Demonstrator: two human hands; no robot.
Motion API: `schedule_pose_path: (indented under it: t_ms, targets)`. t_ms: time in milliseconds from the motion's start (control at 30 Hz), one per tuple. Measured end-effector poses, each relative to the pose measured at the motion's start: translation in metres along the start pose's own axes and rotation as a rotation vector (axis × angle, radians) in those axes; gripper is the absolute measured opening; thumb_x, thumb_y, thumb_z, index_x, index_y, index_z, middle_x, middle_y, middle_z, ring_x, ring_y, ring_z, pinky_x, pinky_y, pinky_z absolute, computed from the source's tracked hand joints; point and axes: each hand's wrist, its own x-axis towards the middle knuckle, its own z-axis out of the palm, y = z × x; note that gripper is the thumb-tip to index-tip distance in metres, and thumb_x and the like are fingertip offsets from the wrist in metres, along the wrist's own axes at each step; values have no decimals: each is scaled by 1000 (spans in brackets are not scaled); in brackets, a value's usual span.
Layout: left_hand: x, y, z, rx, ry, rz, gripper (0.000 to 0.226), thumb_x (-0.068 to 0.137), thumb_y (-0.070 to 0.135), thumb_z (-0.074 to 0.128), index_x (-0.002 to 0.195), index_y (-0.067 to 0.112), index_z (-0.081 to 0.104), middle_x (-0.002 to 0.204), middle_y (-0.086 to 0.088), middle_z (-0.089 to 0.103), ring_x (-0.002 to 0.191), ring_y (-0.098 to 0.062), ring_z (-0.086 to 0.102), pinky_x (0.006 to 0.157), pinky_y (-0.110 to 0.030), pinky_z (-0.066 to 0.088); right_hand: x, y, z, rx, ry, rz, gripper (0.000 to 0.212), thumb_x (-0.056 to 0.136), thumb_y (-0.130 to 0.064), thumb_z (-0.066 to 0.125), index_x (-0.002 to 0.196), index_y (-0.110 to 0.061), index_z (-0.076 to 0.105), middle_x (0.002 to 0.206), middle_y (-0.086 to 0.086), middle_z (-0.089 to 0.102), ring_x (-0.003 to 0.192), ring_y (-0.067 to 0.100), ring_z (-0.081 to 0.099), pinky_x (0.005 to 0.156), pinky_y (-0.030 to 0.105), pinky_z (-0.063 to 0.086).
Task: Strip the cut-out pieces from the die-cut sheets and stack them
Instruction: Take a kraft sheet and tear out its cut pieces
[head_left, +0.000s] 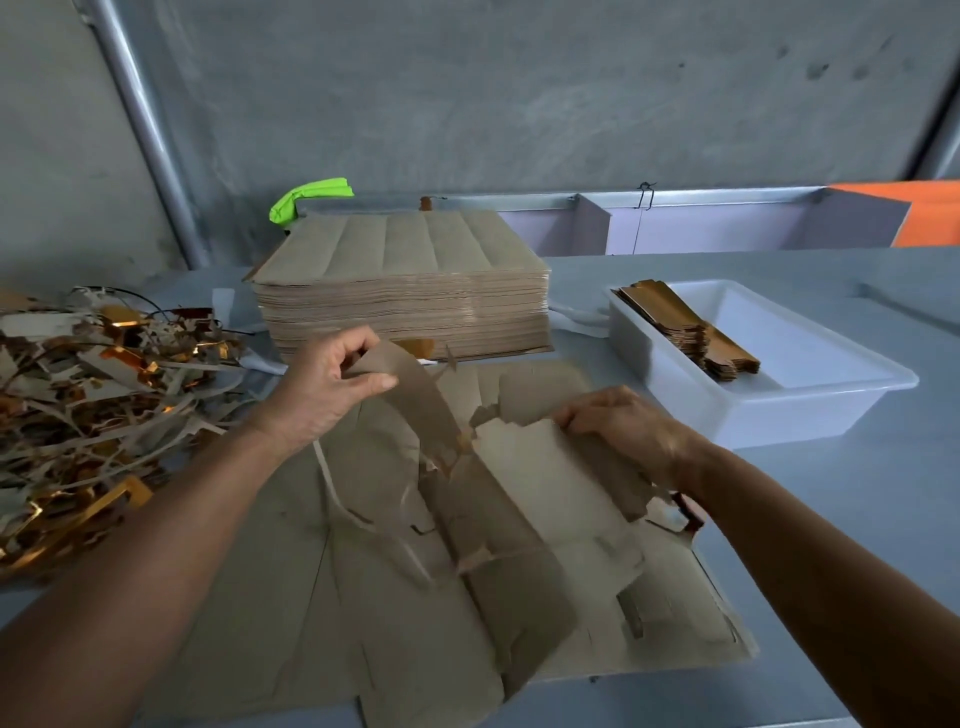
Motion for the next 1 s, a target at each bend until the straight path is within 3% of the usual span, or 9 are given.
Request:
schedule_pose_path:
  t_ms: [133, 233, 333, 400, 500, 567, 767, 900, 1000]
  targets:
    - [0, -11, 7, 72, 8, -36, 14, 82, -4, 66, 89, -11, 56, 83, -32, 56, 73, -21, 49, 69, -31, 36, -13, 1, 8, 233, -54, -31, 35, 75, -46, 67, 82, -13, 74, 85, 11, 73, 74, 21, 69, 67, 31, 57]
    - [0, -14, 15, 130, 41, -65, 13, 80, 1, 70, 83, 1, 57, 71, -13, 57, 66, -16, 50, 63, -28, 36, -21, 1, 17, 240, -106, -60, 46, 63, -30, 76, 94, 3, 68, 86, 11, 72, 76, 19, 69, 68, 28, 56]
    - [-8, -15, 39, 242, 198, -137, 25, 76, 9, 75, 94, 12, 59, 82, 1, 60, 74, -14, 55, 65, -26, 41, -24, 5, 22, 272, -71, 23, 24, 70, -10, 76, 88, 3, 67, 88, 14, 73, 73, 21, 69, 64, 29, 58]
    - [-19, -16, 65, 245, 323, -204, 23, 78, 11, 74, 96, 13, 61, 82, 4, 59, 76, -17, 55, 65, -24, 37, -25, 7, 22, 257, 13, 97, 8, 75, -9, 75, 77, -8, 67, 85, 13, 73, 71, 21, 69, 60, 29, 57]
    - [-38, -19, 105, 129, 448, -317, 10, 84, 14, 68, 91, 15, 60, 81, 1, 62, 79, -24, 60, 64, -25, 36, -26, 11, 22, 179, 128, 155, 6, 80, -11, 72, 78, -11, 67, 84, 8, 71, 72, 19, 69, 56, 27, 53]
    - [-46, -23, 125, 120, 449, -366, 16, 90, 14, 60, 104, 7, 62, 99, -11, 64, 93, -30, 60, 73, -30, 44, -28, 12, 21, 158, 196, 167, 5, 82, -14, 70, 83, -11, 66, 87, 7, 70, 79, 22, 68, 59, 30, 53]
    - [-46, -32, 135, 197, 393, -289, 14, 94, 9, 53, 103, 0, 58, 99, -19, 59, 92, -33, 55, 74, -32, 40, -41, 24, -4, 208, 502, 192, 11, 85, -12, 67, 78, -9, 59, 91, 15, 63, 85, 30, 62, 68, 43, 54]
    - [-47, -33, 136, 239, 416, -295, 25, 95, 11, 51, 116, -3, 57, 106, -18, 59, 98, -31, 55, 75, -24, 33, -55, 35, -27, 300, 748, 153, 8, 87, -15, 65, 87, -11, 58, 87, 12, 61, 76, 27, 60, 56, 32, 49]
    - [-46, -34, 138, 211, 417, -305, 28, 96, 11, 49, 121, -2, 55, 110, -17, 58, 90, -18, 50, 74, -23, 32, -65, 38, -43, 357, 946, 64, 13, 88, -16, 63, 100, -14, 57, 85, 1, 60, 74, 17, 58, 54, 26, 46]
